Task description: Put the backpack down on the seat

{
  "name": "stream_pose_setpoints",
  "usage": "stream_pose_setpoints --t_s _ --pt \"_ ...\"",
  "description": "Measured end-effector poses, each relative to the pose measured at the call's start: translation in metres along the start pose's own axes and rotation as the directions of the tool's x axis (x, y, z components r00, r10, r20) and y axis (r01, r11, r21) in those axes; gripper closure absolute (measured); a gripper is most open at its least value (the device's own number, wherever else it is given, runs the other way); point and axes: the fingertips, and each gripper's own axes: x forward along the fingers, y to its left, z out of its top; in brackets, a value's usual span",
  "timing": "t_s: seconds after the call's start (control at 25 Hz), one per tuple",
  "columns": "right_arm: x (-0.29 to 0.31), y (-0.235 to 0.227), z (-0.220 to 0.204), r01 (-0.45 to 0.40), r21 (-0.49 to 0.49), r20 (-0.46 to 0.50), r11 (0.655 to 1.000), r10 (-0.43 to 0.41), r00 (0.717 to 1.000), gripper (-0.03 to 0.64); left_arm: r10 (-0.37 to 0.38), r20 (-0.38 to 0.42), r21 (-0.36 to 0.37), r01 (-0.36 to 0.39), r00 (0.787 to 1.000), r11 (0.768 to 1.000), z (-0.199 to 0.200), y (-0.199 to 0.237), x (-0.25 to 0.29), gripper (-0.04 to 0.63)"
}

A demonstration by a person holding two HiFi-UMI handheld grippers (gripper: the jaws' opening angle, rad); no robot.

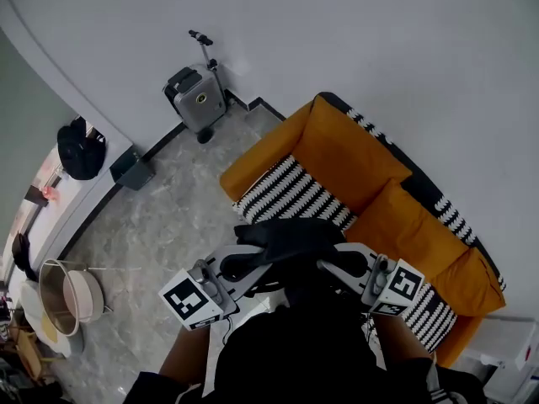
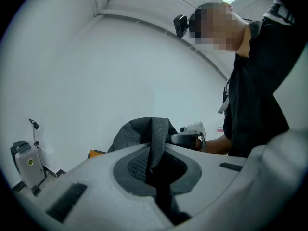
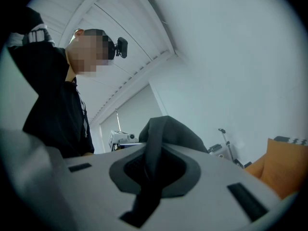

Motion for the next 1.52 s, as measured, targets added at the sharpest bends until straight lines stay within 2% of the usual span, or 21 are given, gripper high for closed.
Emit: stream_pose_setpoints --t_s 0.28,0.48,0.56,0.68,0.84,1.04,1.28,1.52 --pt "0.022 -0.058 0.018 -0.007 -0.028 -0.013 1.000 0.007 1.000 0.577 0.010 -0.017 0.001 -0.010 1.000 1.000 0.012 0.059 0.027 0.572" --pt "0.023 -0.096 0.028 0.036 -0.010 0.006 0.999 -0.036 0.999 0.577 -0.009 -0.031 0.014 0.010 0.999 1.000 0.016 0.090 0.056 0.572" --pt "0.023 -0.108 0.031 0.064 0.010 0.016 0.998 -0.065 0.998 0.577 -0.028 -0.044 -0.002 0.028 0.999 1.000 0.017 0.100 0.067 0.572" --pt "0.026 -0.124 0.027 0.116 0.034 0.010 0.993 -0.116 0.993 0.577 -0.074 -0.067 -0.068 0.069 0.995 0.995 0.017 0.114 0.077 0.572" --pt "0.027 -0.151 0.019 0.201 0.066 0.011 0.977 -0.202 0.979 0.577 -0.165 -0.099 -0.112 0.154 0.981 0.982 0.004 0.140 0.097 0.572" --pt "0.029 -0.184 0.006 0.351 0.114 0.034 0.930 -0.356 0.934 0.577 -0.318 -0.175 -0.158 0.292 0.932 0.943 -0.022 0.171 0.124 0.572" --pt "0.019 -0.210 -0.017 0.503 0.168 0.034 0.848 -0.515 0.856 0.577 -0.488 -0.216 -0.224 0.444 0.845 0.868 -0.047 0.189 0.157 0.572" --pt "0.000 -0.228 -0.043 0.602 0.248 0.084 0.759 -0.636 0.767 0.577 -0.589 -0.265 -0.276 0.526 0.763 0.805 -0.082 0.191 0.180 0.572"
